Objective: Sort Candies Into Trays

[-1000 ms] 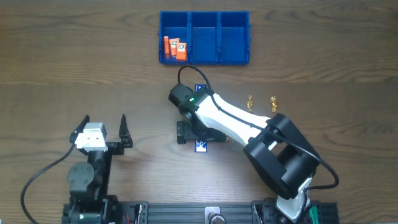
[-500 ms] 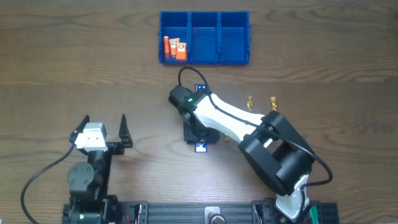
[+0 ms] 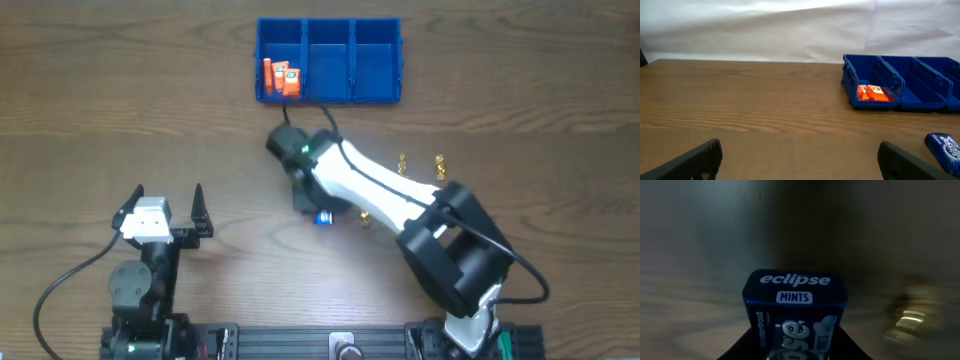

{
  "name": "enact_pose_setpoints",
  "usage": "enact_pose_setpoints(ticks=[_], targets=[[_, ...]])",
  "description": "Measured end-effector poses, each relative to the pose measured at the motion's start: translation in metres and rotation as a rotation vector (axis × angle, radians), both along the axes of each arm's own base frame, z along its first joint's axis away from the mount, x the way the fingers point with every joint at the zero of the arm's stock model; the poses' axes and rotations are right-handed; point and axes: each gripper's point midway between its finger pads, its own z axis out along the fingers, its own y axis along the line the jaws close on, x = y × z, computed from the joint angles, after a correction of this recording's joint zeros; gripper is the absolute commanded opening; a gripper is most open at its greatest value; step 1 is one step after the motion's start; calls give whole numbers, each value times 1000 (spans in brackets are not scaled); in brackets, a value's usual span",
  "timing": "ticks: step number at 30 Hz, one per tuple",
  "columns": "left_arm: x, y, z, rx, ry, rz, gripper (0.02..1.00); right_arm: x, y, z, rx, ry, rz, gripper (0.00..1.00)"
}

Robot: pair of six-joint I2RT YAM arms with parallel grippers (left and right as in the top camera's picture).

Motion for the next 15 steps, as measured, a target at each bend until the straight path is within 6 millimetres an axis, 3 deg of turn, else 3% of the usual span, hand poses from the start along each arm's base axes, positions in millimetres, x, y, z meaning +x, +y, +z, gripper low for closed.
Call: enact_pose_setpoints(ticks=[3, 6, 10, 12, 15], targets=[[0, 0, 0, 0, 0, 0, 998, 59, 6, 63, 41, -190, -30, 211], [0, 0, 0, 0, 0, 0, 996, 127, 9, 140, 122, -441, -45, 222], [0, 0, 0, 0, 0, 0, 996, 186, -7, 224, 165, -710, -66, 237], [0, 0, 0, 0, 0, 0, 998, 210, -14, 253, 178, -831, -71, 242], [0, 0, 0, 0, 0, 0, 998, 242, -18, 267, 171, -946, -70, 242]])
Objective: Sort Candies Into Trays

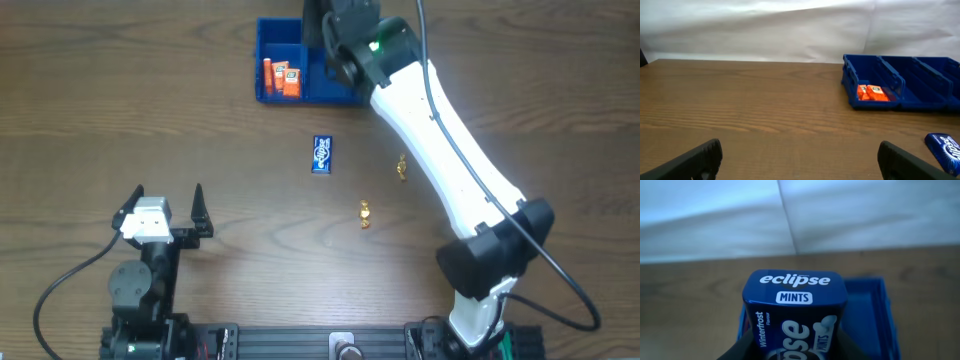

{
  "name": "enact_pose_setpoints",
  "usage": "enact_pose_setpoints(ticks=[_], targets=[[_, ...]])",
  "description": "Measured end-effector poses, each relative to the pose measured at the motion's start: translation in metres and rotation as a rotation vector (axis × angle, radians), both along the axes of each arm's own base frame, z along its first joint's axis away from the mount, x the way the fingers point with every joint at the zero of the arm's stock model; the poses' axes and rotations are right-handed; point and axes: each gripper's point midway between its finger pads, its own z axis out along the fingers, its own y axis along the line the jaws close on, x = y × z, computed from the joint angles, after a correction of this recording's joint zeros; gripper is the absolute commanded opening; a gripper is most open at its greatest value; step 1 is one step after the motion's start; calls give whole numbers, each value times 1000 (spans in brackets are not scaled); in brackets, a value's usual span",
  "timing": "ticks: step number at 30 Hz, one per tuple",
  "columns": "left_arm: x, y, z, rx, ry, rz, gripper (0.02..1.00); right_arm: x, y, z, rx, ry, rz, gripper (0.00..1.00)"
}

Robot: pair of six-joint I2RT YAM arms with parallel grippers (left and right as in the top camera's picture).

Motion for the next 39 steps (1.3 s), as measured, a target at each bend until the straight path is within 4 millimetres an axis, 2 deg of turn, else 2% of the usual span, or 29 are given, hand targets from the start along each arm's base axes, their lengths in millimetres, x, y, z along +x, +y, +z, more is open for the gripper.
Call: enact_pose_setpoints(ticks=[2, 4, 9, 11, 13, 17, 18, 21, 23, 33, 36, 39], targets=[[0, 0, 0, 0, 0, 0, 996, 13, 3, -14, -23, -3, 5, 242], [0, 0, 0, 0, 0, 0, 998, 26, 7, -42, -53, 27, 12, 242], [0, 0, 0, 0, 0, 0, 996, 44, 12, -126, -124, 153, 33, 242], [0, 0, 0, 0, 0, 0, 998, 46, 9, -146, -140, 189, 32, 242], [0, 0, 0, 0, 0, 0, 998, 47, 7, -154, -145, 202, 29, 246], [0, 0, 0, 0, 0, 0, 998, 48, 6, -155, -145, 200, 28, 279], [0, 0, 0, 0, 0, 0, 998, 48, 5, -155, -146, 200, 29, 354], [0, 0, 0, 0, 0, 0, 996, 48, 6, -156, -147, 204, 32, 428], [0, 0, 0, 0, 0, 0, 996, 47, 6, -156, -151, 207, 35, 667], [0, 0, 0, 0, 0, 0, 996, 40, 7, -161, -161, 240, 50, 728], [0, 0, 0, 0, 0, 0, 996, 21, 8, -158, -184, 293, 70, 728], [0, 0, 0, 0, 0, 0, 996, -15, 14, -136, -207, 344, 109, 730]])
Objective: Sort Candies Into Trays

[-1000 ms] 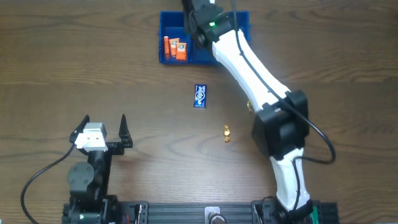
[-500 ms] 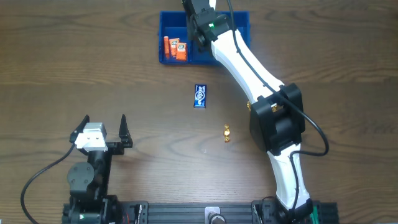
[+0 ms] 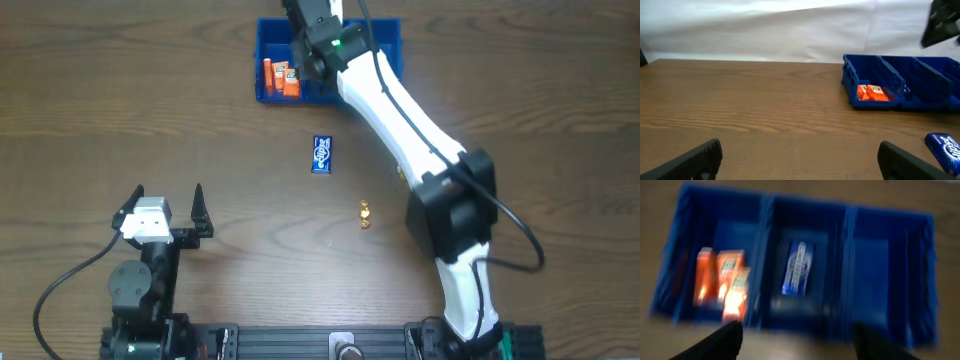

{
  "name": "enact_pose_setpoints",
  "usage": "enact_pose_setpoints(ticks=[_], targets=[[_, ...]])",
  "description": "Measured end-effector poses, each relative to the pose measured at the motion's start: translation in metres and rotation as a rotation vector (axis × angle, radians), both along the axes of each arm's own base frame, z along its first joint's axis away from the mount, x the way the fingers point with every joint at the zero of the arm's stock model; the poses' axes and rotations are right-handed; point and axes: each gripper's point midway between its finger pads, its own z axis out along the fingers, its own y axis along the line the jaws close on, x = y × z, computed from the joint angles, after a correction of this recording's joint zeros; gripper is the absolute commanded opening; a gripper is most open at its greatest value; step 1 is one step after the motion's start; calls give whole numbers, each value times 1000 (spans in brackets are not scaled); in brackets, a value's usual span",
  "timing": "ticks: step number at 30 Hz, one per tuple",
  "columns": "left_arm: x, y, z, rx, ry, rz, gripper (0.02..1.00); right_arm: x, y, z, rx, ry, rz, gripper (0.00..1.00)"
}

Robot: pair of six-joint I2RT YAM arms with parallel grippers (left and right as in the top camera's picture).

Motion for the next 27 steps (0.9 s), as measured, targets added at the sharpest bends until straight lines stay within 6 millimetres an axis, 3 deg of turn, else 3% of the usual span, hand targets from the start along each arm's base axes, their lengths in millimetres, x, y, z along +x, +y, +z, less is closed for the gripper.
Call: enact_pose_setpoints(ticks=[4, 6, 8, 14, 17, 20, 27], targets=[[0, 0, 0, 0, 0, 0, 996, -54, 14, 34, 10, 52, 37, 752], [0, 0, 0, 0, 0, 0, 998, -71, 23, 35, 31, 81, 45, 752], [0, 0, 0, 0, 0, 0, 996, -81, 26, 18, 42, 128, 39, 755], [0, 0, 0, 0, 0, 0, 998, -116, 15, -97, 4, 344, -34, 752], [0, 0, 0, 0, 0, 0, 996, -131, 10, -134, 3, 405, -49, 741], [0, 0, 0, 0, 0, 0, 998, -139, 7, -148, 7, 433, -65, 739], [0, 0, 0, 0, 0, 0, 998, -136, 12, -149, 37, 429, -79, 730]])
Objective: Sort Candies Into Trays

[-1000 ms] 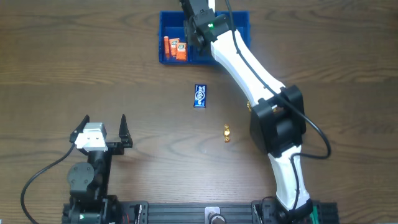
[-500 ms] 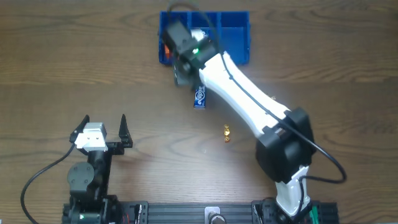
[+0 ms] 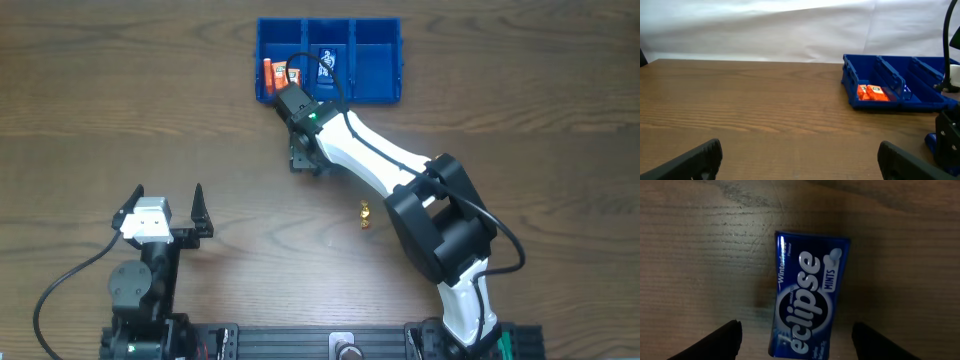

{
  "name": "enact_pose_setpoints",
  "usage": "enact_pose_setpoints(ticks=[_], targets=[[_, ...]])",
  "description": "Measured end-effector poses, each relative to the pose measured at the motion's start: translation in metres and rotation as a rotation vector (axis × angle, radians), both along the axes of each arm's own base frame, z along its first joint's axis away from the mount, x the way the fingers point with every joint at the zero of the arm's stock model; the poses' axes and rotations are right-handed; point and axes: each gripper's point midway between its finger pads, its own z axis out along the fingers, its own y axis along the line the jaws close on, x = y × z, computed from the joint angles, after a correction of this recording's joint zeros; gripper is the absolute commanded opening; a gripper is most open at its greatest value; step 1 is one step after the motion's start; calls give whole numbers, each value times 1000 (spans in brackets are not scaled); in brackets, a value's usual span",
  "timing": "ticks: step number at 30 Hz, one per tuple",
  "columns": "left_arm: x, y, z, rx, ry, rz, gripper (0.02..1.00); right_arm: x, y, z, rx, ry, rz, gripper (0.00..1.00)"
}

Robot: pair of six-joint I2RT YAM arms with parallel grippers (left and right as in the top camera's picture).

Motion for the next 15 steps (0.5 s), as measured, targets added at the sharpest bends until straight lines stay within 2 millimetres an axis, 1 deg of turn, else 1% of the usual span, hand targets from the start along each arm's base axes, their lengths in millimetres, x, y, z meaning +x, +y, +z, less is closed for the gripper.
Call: enact_pose_setpoints(ticks=[4, 6, 8, 12, 14, 15], targets=[[0, 0, 0, 0, 0, 0, 998, 0, 0, -9, -6, 12, -9, 698], [0, 0, 0, 0, 0, 0, 998, -1, -1, -17, -15, 27, -18, 669], [0, 0, 0, 0, 0, 0, 998, 0, 0, -18, -10, 25, -26, 630], [0, 0, 0, 0, 0, 0, 996, 0, 0, -18, -6, 25, -36, 408], [0, 0, 0, 0, 0, 0, 998, 0, -1, -18, -6, 24, -43, 325], [0, 0, 0, 0, 0, 0, 998, 0, -1, -18, -6, 24, -43, 312]])
